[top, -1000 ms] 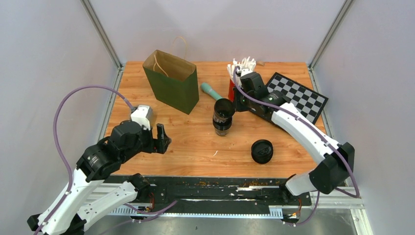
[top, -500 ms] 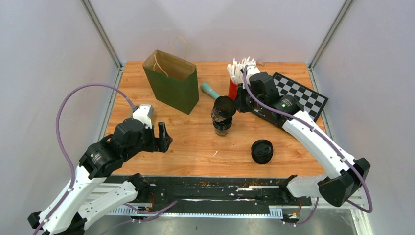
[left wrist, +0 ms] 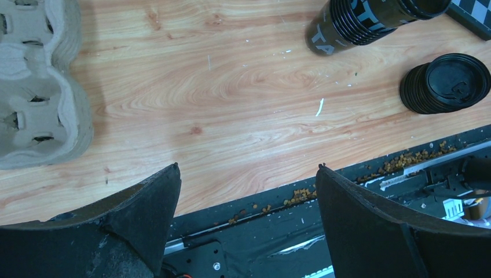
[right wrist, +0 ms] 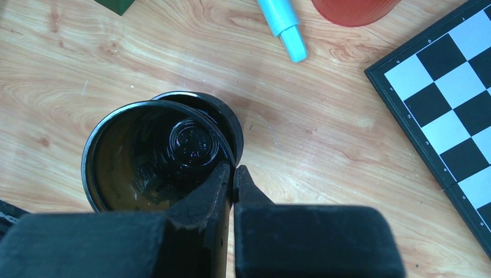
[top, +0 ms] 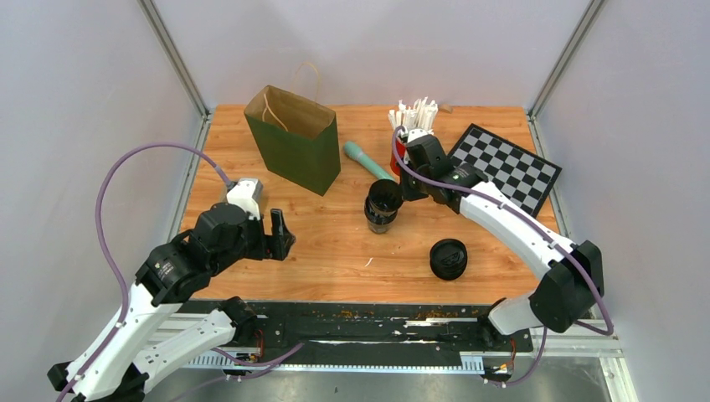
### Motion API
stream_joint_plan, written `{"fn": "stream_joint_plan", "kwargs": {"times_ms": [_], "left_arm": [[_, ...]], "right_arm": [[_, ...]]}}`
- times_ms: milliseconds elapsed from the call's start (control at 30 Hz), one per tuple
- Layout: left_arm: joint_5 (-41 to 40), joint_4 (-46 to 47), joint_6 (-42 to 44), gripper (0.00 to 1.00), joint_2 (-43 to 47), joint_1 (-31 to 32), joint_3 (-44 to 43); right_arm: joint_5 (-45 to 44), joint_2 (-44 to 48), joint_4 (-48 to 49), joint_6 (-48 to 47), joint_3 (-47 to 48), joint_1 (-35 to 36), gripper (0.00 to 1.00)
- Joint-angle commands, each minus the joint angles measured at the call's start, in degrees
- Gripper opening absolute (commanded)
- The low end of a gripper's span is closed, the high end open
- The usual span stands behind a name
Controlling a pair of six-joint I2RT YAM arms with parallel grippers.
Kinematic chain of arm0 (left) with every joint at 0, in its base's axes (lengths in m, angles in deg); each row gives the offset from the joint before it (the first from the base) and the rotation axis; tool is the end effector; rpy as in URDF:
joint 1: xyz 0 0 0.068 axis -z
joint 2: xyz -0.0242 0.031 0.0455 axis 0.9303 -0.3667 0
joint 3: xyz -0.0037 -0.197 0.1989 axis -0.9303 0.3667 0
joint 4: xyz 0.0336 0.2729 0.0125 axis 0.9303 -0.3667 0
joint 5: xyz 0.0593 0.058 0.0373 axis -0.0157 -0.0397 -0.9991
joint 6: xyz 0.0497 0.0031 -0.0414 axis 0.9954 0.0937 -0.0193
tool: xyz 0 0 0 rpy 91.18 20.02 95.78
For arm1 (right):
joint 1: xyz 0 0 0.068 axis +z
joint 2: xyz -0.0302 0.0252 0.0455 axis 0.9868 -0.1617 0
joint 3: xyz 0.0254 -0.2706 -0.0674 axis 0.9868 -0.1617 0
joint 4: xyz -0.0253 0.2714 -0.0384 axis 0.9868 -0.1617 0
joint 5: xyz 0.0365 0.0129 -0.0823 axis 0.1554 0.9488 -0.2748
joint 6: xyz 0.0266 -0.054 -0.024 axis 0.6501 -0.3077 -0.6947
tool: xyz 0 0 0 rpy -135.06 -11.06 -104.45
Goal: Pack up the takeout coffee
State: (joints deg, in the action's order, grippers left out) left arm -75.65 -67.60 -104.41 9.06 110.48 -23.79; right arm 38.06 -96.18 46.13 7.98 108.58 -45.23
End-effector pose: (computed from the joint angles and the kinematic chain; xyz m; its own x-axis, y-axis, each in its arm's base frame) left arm 0.0976 -0.0731 0.3612 -0.6597 -0.1069 -0.7439 0.2037 0.9273 -0.3139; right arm 0.2727 0.1881 0.3097 -0.7145 -0.1933 -0.6724 -0.3501 0.9309 0.1044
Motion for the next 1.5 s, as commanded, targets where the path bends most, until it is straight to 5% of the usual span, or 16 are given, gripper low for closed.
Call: {"fn": "stream_joint_plan", "kwargs": {"times_ms": [0, 133, 400, 567, 833, 1467], "left_arm": [[-0.7, 2.6, -0.6, 0.93, -0.4, 0.2, -0.2], [-1.0, 3.0, -0.2, 0.93, -1.1, 0.2, 0.6], [-0.3, 3.6, 0.1, 0.93, -2.3, 0.2, 0.6], [-0.4, 3.5, 0.0, 0.93, -2.2, 0.2, 1.1], [0.0, 4.2, -0.2, 0.93, -2.3, 0.2, 1.6], [0.0, 5.1, -0.2, 0.93, -3.0, 0.2, 2.4]], "right_arm": [[-1.6, -1.5, 4.7, -1.8, 0.8, 0.1, 0.02], [-1.9, -3.2, 4.7, -2.8, 1.6, 0.1, 0.17], [-1.0, -4.7, 4.7, -4.0, 2.9, 0.1, 0.0], [1.0, -5.7, 4.7, -3.9, 3.9, 0.1, 0.15], [1.7, -8.8, 2.8, -6.1, 5.4, 0.0, 0.22], [-0.8, -8.2, 2.9, -7.7, 6.2, 0.1, 0.07]]}}
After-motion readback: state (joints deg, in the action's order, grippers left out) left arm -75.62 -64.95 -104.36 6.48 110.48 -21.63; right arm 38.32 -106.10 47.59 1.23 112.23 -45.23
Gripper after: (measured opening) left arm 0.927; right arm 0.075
